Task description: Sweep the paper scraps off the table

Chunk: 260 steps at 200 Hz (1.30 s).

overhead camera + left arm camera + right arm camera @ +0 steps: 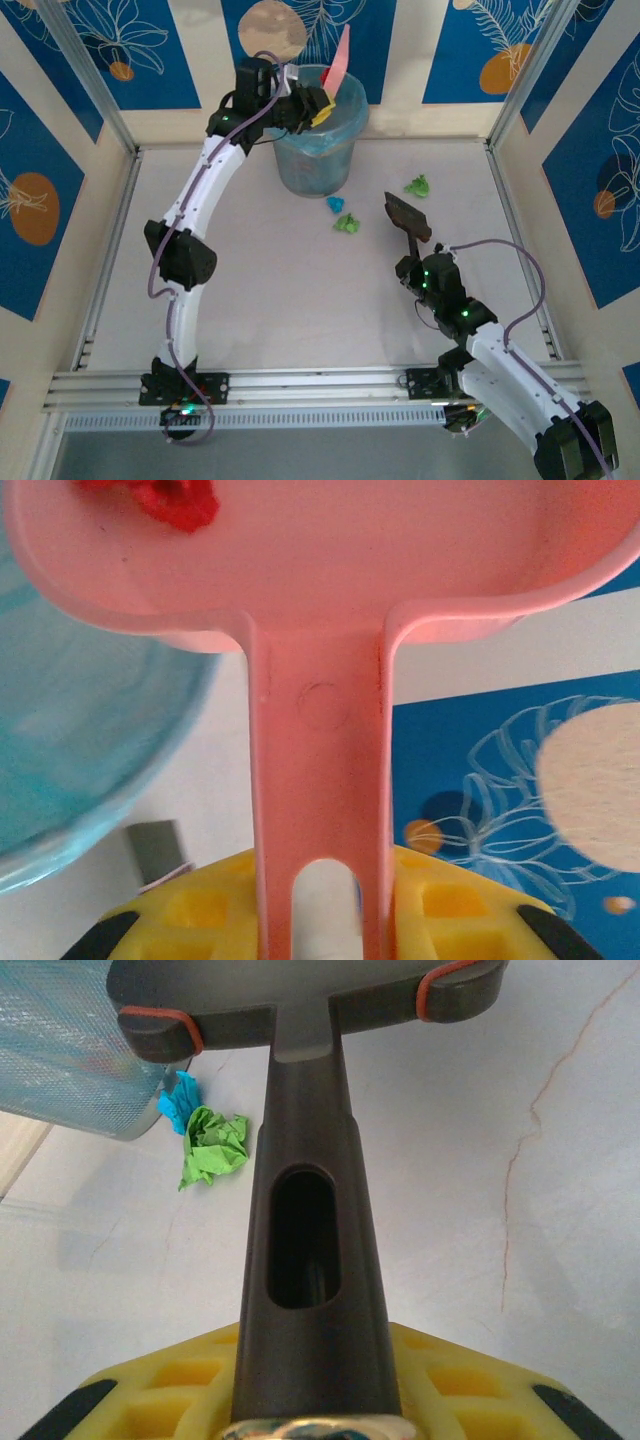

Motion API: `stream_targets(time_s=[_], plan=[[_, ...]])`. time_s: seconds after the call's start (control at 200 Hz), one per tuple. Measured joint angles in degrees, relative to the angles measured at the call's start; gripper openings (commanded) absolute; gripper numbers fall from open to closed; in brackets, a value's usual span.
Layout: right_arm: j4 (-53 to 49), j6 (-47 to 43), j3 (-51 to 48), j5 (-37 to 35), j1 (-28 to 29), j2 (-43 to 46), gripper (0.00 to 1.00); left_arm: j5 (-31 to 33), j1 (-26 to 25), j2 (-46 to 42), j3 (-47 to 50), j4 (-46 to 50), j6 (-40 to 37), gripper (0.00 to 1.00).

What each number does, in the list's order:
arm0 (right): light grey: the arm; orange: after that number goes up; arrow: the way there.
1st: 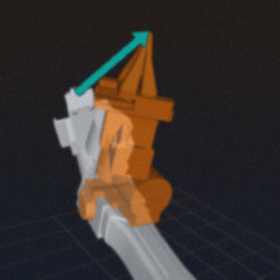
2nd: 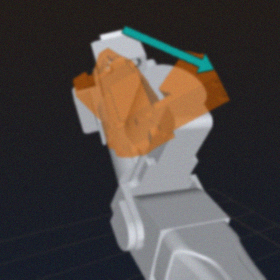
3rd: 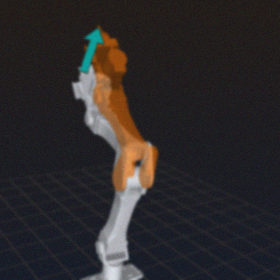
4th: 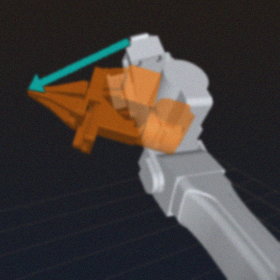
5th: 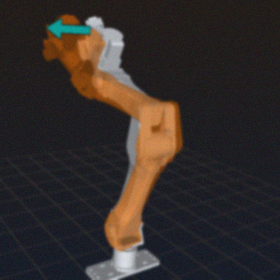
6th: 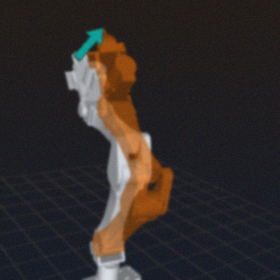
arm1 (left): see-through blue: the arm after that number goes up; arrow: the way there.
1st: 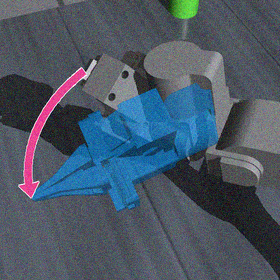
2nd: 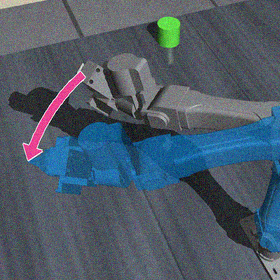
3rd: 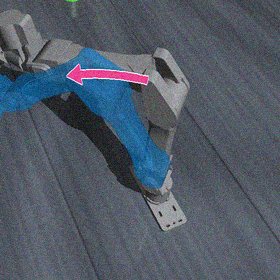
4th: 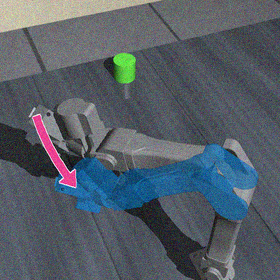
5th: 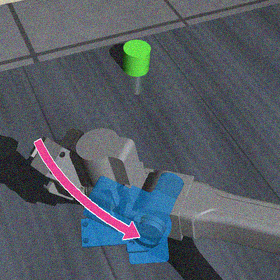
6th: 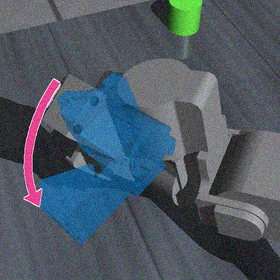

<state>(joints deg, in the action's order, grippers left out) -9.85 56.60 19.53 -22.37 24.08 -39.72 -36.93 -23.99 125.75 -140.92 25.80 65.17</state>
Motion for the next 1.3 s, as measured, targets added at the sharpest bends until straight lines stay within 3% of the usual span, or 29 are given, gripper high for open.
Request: stream_targets(time_s=[0.275,0.52,0.72,0.985,1.3], plan=[[0.0,-1.9,1.5,-2.7,3.5,-0.4,0.0,1.0,0.4,-2.3,18.9,-24.4,18.2,0.0],[-7.3,-2.3,10.3,-3.6,5.7,-6.5,0.0,2.1,0.6,-2.5,20.8,-34.6,25.9,0.0],[-19.7,0.7,23.2,-2.2,6.0,-10.8,0.0,2.5,0.6,-2.5,20.8,-39.5,29.5,0.0],[-35.8,6.9,25.7,0.5,5.9,-4.0,0.0,2.4,0.6,-3.5,22.0,-43.0,30.9,0.0],[-56.7,14.5,43.5,0.0,3.2,-2.8,0.0,-1.1,-2.5,-15.6,32.7,-46.8,28.0,0.0]])
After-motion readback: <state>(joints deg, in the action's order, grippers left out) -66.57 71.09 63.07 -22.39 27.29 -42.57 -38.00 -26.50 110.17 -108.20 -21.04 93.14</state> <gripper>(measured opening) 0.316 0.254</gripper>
